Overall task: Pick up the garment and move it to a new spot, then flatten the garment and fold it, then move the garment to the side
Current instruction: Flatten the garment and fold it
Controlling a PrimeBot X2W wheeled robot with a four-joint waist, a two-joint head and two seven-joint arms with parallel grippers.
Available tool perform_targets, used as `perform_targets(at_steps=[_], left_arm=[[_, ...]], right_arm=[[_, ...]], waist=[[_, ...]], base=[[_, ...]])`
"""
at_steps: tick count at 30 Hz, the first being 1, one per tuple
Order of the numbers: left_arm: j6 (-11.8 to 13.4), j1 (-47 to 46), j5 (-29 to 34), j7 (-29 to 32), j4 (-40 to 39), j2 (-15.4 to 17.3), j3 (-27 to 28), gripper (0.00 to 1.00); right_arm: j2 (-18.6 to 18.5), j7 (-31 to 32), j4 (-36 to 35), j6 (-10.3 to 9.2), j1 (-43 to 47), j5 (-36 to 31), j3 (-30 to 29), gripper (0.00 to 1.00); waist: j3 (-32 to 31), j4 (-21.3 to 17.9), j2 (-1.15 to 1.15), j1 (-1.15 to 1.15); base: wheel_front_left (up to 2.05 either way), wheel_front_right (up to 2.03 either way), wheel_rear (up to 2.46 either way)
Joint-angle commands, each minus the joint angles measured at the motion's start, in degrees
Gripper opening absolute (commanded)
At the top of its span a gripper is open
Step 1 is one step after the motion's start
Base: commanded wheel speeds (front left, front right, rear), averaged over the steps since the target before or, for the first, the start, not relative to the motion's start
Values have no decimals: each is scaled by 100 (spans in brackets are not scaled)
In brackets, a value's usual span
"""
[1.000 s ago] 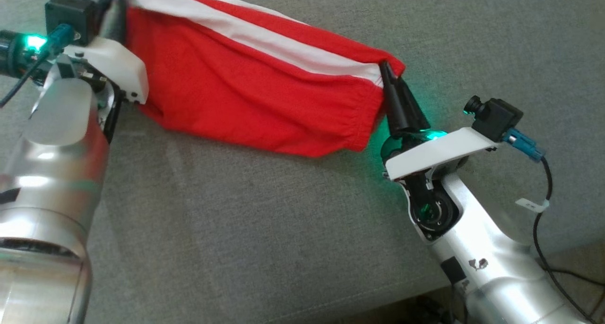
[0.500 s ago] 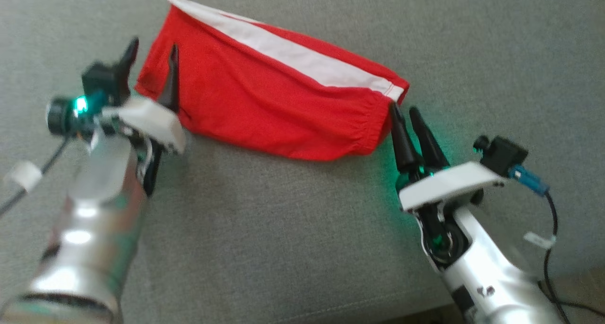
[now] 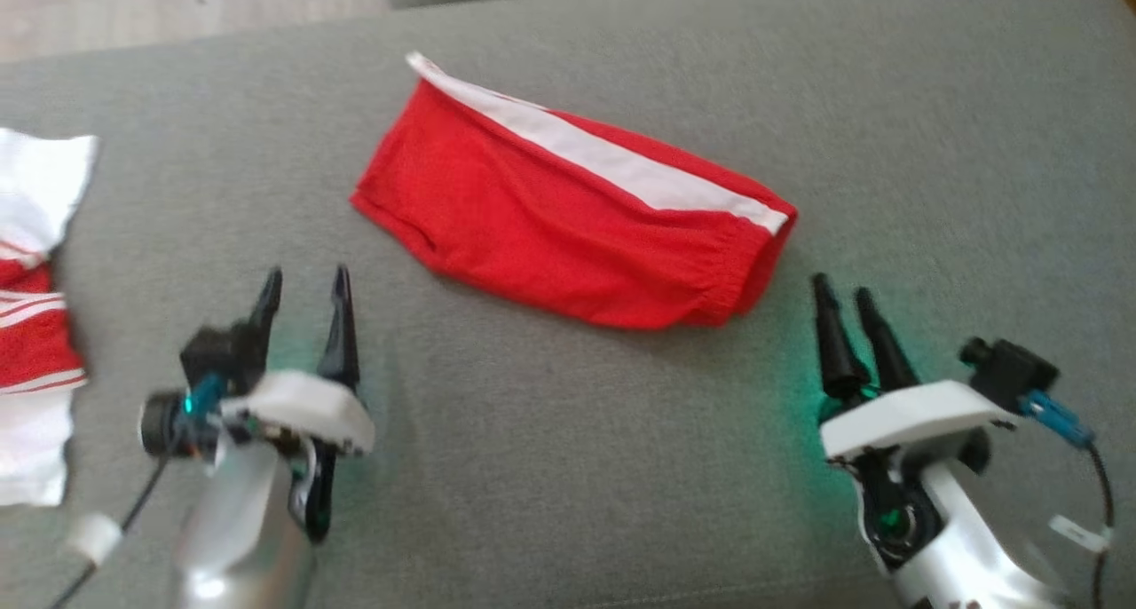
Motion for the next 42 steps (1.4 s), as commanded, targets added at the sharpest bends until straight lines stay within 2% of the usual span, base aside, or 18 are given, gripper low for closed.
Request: perform_targets(at_steps=[1, 2, 13, 16, 24, 27, 35, 42], left_arm=[[97, 71, 42, -60, -333, 37, 308, 100], [97, 71, 42, -60, -333, 37, 308, 100], [196, 1488, 244, -60, -1579, -269, 1013, 100], [215, 1812, 155, -60, -1789, -292, 1067, 100], [349, 2059, -118, -60, -1947, -297, 764, 100], [316, 1908, -356, -60, -1906, -297, 706, 100], [157, 356, -776, -60, -1279, -298, 287, 100], [129, -1003, -808, -60, -189, -298, 175, 100]], right_arm=[[85, -63, -126, 20, 77, -277, -109, 100], [85, -63, -126, 20, 77, -277, -109, 100], [440, -63, -594, 20, 698, -2677, -1444, 100], [480, -63, -665, 20, 947, -3044, -1687, 100], [490, -63, -769, 20, 1142, -2949, -1579, 100], [490, -63, -837, 20, 1060, -2962, -1555, 100], [491, -63, -1056, 20, 703, -2937, -1370, 100], [491, -63, -1202, 20, 332, -2768, -1268, 100]], waist=[[-206, 185, 0, 1], [-206, 185, 0, 1], [-688, 481, 0, 1], [-778, 533, 0, 1], [-797, 541, 0, 1], [-638, 487, 0, 1], [121, 152, 0, 1], [797, -338, 0, 1]], base=[[0, 0, 0], [0, 0, 0], [0, 0, 0], [0, 0, 0], [0, 0, 0], [0, 0, 0], [0, 0, 0], [0, 0, 0]])
